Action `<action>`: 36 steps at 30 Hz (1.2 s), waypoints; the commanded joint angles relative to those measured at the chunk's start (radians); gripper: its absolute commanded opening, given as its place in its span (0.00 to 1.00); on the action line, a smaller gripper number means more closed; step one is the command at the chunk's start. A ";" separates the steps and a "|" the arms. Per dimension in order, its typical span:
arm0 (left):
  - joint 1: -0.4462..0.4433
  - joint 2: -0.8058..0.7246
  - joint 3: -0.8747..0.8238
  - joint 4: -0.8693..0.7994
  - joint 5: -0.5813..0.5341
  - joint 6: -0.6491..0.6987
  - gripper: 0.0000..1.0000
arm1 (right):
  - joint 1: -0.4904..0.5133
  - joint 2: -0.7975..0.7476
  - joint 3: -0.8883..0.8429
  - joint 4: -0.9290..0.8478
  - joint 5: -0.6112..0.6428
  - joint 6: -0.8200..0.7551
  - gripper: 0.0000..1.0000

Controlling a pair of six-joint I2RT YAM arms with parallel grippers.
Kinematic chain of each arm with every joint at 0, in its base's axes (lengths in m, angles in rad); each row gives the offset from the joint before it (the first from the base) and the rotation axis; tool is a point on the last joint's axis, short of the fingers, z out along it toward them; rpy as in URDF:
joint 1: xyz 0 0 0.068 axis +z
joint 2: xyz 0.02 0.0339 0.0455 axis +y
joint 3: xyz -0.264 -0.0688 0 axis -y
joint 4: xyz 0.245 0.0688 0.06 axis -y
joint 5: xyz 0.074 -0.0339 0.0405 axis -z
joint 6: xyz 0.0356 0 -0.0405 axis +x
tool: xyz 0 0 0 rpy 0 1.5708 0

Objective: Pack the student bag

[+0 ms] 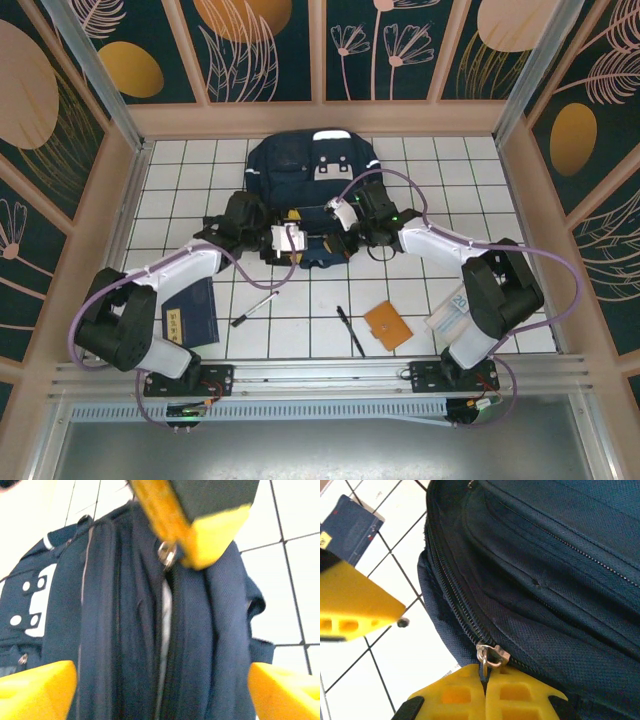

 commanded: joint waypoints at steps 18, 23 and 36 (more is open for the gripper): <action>-0.033 0.032 -0.005 -0.042 -0.059 0.159 0.00 | -0.267 0.140 0.076 -0.093 0.572 0.187 0.00; 0.019 0.016 -0.025 -0.026 -0.017 0.156 0.00 | -0.310 0.134 0.091 -0.029 0.368 0.145 0.00; -0.011 0.111 0.220 -0.184 0.154 -0.075 0.78 | -0.096 -0.025 0.074 -0.016 -0.018 -0.010 0.00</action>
